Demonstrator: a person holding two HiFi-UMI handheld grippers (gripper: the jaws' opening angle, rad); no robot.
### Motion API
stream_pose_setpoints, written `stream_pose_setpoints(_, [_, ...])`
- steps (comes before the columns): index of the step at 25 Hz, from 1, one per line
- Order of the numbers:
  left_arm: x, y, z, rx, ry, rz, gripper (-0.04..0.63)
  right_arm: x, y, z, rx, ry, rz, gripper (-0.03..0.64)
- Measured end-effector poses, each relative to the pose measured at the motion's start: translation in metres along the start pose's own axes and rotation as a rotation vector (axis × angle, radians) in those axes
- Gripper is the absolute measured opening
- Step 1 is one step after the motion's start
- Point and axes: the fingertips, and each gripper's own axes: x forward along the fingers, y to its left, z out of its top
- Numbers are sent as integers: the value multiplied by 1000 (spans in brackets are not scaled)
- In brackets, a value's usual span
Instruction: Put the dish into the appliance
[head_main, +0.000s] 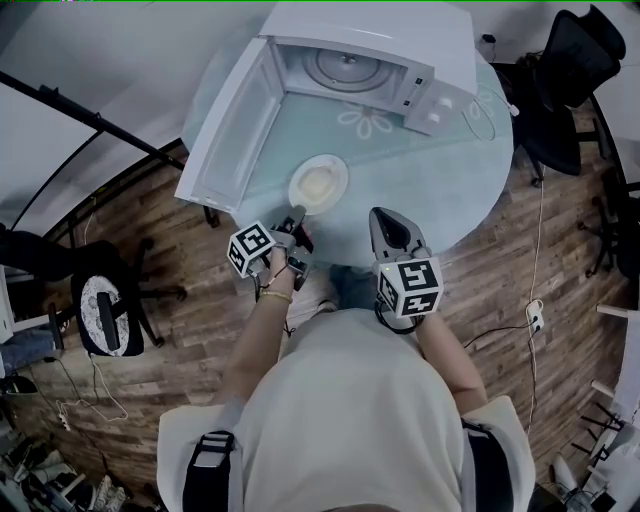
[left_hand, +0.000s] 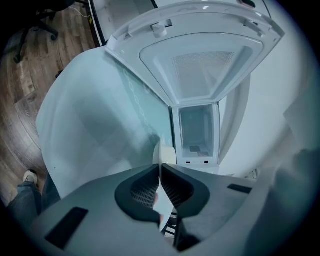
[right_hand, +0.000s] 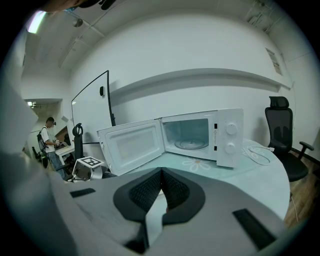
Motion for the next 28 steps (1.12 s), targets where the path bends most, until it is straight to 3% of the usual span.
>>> stream_pose_setpoints(13, [3, -35, 21, -1, -34, -98, 23, 4, 0, 4, 6, -11, -11, 5])
stream_pose_setpoints(28, [66, -105, 56, 20, -34, -157, 23, 31, -43, 45, 17, -40, -70, 5])
